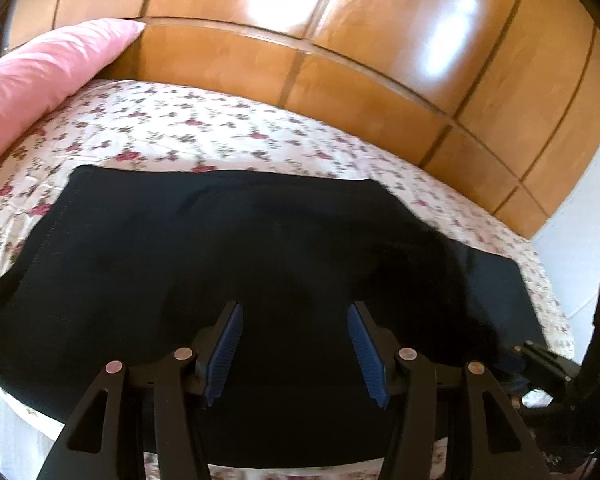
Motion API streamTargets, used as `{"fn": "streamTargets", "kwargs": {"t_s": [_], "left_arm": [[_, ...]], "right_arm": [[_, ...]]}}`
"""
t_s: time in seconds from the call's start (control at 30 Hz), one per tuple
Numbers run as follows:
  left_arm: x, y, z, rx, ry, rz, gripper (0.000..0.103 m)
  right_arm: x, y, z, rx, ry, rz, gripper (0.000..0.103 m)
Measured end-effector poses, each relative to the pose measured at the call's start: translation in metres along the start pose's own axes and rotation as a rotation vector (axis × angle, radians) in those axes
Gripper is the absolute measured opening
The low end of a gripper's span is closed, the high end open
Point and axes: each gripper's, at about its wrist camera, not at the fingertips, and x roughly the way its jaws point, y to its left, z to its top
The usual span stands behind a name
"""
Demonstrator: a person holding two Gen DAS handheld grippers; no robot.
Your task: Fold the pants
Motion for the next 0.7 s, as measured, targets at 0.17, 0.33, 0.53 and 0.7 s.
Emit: {"fn": "streamTargets", "kwargs": {"t_s": [0.17,0.33,0.53,0.7], "left_arm": [[-0.004,-0.024,0.003,0.045,-0.012,-0.093,0.056],[0.005,-0.052,0.012,0.069,0.002,-0.179,0.057],[0.037,-0.089,0.012,0.155,0.088,-0.202,0.06],[0.051,-0.105,-0.01,0.254,0.119,-0.146,0.025]], "right_arm": [[-0.039,-0.006,-0.001,0.014,-0.091,0.031,0.055],[-0.074,-0.039,0.001,0.037,-0.181,-0.197,0.047],[-0.077,-0.082,-0.009,0.127,-0.11,-0.357,0.038],[-0.06,-0.081,-0.023,0.101,-0.041,-0.369,0.038]]}}
